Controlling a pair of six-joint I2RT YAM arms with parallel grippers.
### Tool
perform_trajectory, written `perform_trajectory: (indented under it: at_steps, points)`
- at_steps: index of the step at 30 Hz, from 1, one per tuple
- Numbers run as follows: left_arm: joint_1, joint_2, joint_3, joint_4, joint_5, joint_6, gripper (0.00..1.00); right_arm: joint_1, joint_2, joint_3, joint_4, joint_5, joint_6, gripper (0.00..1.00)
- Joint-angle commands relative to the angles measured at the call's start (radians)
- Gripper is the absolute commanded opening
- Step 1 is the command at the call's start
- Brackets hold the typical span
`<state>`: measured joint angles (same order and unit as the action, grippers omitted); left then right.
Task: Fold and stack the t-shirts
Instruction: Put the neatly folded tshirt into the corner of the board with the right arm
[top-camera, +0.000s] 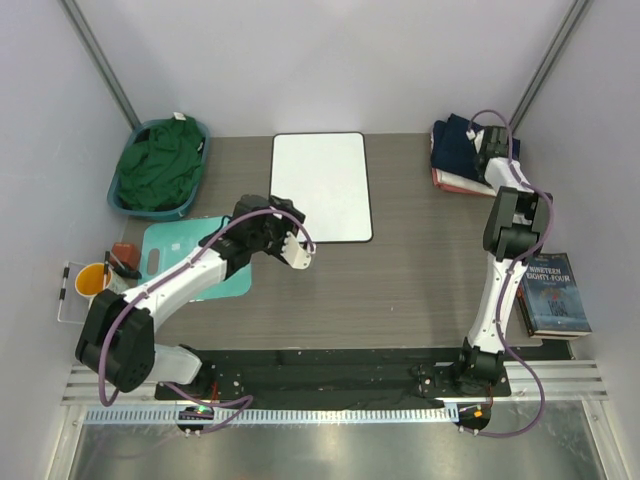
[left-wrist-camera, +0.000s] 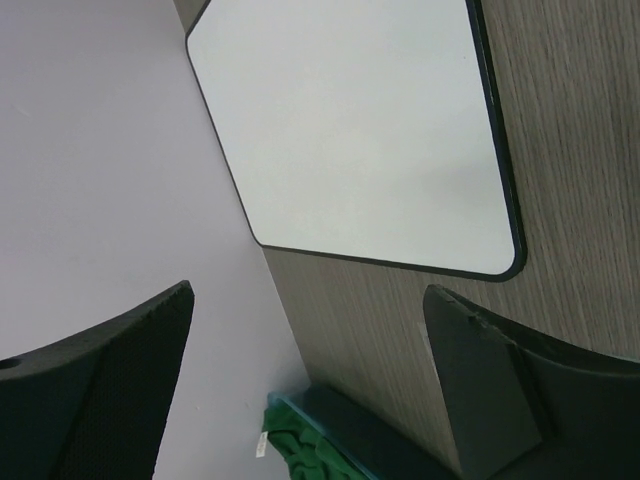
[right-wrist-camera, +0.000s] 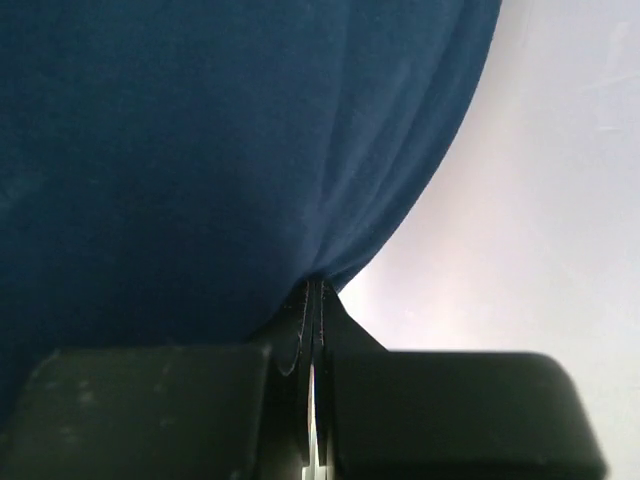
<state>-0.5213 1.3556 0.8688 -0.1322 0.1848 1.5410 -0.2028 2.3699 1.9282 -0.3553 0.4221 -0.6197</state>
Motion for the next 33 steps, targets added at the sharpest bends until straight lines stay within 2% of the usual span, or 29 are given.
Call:
perform_trajectory:
  at_steps: [1, 2, 5, 6, 8, 9, 10, 11, 12, 14, 15, 16, 18, 19, 20, 23, 26, 33]
  points:
    - [0.014, -0.026, 0.036, 0.003, 0.01, -0.114, 1.0, 0.016, -0.075, -0.031, -0.142, -0.128, 0.046, 0.04]
    - [0.015, -0.032, 0.047, -0.009, 0.002, -0.164, 1.0, 0.019, -0.083, -0.022, -0.142, -0.123, 0.049, 0.21]
    - [0.021, -0.047, 0.085, -0.009, -0.047, -0.289, 1.0, 0.02, -0.144, 0.021, -0.139, -0.147, 0.089, 0.53]
    - [0.023, -0.061, 0.104, -0.01, -0.073, -0.414, 1.0, 0.019, -0.203, 0.031, -0.139, -0.161, 0.112, 0.68]
    - [0.043, -0.07, 0.185, -0.058, -0.091, -0.54, 1.0, 0.019, -0.274, 0.034, -0.145, -0.245, 0.182, 0.89]
    - [0.049, -0.073, 0.217, -0.087, -0.119, -0.664, 1.0, 0.022, -0.332, 0.043, -0.152, -0.27, 0.21, 0.99]
    - [0.058, -0.076, 0.266, -0.105, -0.14, -0.743, 1.0, 0.023, -0.362, 0.054, -0.192, -0.29, 0.245, 1.0]
    - [0.079, -0.081, 0.291, -0.131, -0.148, -0.799, 1.0, 0.028, -0.391, 0.06, -0.226, -0.381, 0.271, 1.0]
    - [0.095, -0.095, 0.312, -0.162, -0.151, -0.912, 1.0, 0.032, -0.449, 0.055, -0.285, -0.408, 0.296, 1.0]
    - [0.127, -0.119, 0.328, -0.182, -0.221, -1.048, 1.0, 0.04, -0.503, 0.031, -0.336, -0.46, 0.365, 1.0]
    - [0.136, -0.15, 0.322, -0.181, -0.264, -1.187, 1.0, 0.043, -0.535, -0.009, -0.387, -0.474, 0.424, 1.0]
    - [0.145, -0.17, 0.302, -0.197, -0.325, -1.241, 1.0, 0.046, -0.599, -0.043, -0.399, -0.485, 0.442, 1.0]
    - [0.202, -0.222, 0.233, -0.198, -0.346, -1.347, 1.0, 0.055, -0.693, -0.189, -0.383, -0.506, 0.468, 1.0]
    - [0.22, -0.274, 0.204, -0.193, -0.358, -1.437, 1.0, 0.057, -0.798, -0.251, -0.357, -0.505, 0.475, 1.0]
    - [0.253, -0.304, 0.172, -0.179, -0.384, -1.467, 1.0, 0.059, -0.846, -0.356, -0.332, -0.502, 0.48, 1.0]
    - [0.279, -0.386, 0.075, -0.149, -0.433, -1.529, 1.0, 0.068, -1.001, -0.503, -0.26, -0.471, 0.486, 1.0]
    - [0.282, -0.42, 0.042, -0.153, -0.404, -1.524, 1.0, 0.069, -1.096, -0.56, -0.255, -0.456, 0.495, 1.0]
    - [0.285, -0.4, 0.055, -0.124, -0.422, -1.535, 1.0, 0.071, -1.199, -0.63, -0.248, -0.473, 0.505, 1.0]
